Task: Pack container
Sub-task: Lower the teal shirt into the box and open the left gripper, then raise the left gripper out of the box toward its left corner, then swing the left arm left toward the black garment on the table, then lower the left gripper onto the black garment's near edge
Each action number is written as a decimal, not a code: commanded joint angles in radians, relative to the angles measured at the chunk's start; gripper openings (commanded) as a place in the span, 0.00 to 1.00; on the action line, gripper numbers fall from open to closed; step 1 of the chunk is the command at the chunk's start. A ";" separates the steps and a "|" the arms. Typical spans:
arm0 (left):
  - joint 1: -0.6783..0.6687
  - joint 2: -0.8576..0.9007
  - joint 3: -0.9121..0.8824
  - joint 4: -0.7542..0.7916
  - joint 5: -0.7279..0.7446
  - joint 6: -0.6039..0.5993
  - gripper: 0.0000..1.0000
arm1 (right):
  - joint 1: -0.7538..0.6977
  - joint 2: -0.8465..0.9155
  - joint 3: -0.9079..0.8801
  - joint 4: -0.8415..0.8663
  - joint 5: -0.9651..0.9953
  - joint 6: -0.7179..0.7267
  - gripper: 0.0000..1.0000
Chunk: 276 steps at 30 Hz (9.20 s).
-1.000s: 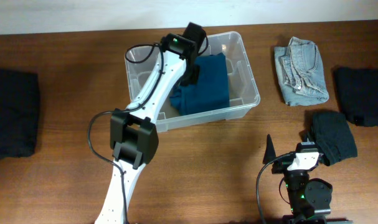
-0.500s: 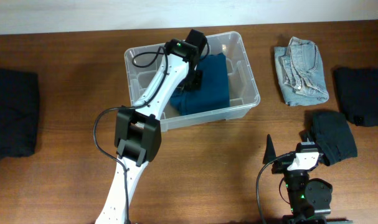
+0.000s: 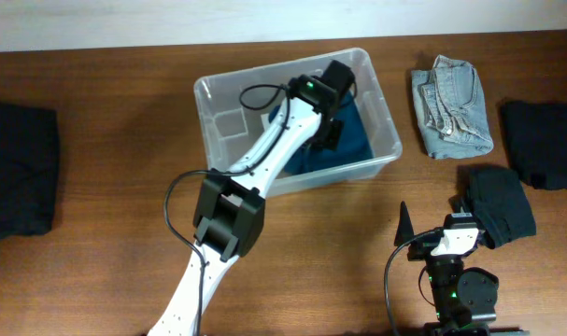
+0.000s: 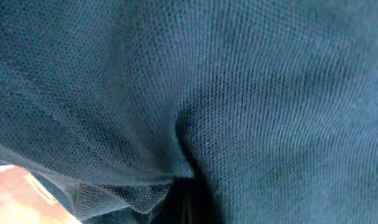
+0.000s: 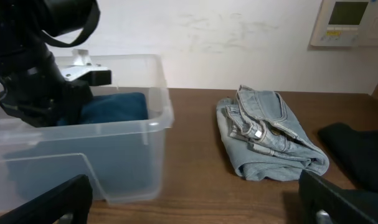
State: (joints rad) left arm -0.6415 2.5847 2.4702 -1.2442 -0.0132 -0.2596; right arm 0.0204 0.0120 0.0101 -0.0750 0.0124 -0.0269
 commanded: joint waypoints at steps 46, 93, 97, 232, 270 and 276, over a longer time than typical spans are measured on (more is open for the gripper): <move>0.365 -0.094 0.536 -0.444 0.021 -0.122 0.99 | 0.006 -0.008 -0.005 -0.007 -0.002 0.001 0.98; 0.468 -0.080 0.178 -0.335 -0.010 -0.140 0.16 | 0.006 -0.008 -0.005 -0.007 -0.002 0.001 0.98; 0.468 -0.080 0.177 -0.331 -0.014 -0.139 0.11 | 0.006 -0.008 -0.005 -0.007 -0.002 0.001 0.99; 1.266 -0.441 -0.243 -0.027 -0.235 0.093 0.00 | 0.006 -0.008 -0.005 -0.007 -0.002 0.001 0.98; 1.410 -0.439 -0.801 0.552 -0.140 0.254 0.01 | 0.006 -0.008 -0.005 -0.007 -0.002 0.001 0.98; 1.410 -0.439 -0.850 0.557 -0.069 0.253 0.01 | 0.006 -0.008 -0.005 -0.007 -0.002 0.001 0.98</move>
State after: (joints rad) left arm 0.7689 2.1525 1.6466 -0.6903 -0.1368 -0.0216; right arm 0.0204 0.0120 0.0101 -0.0753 0.0128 -0.0273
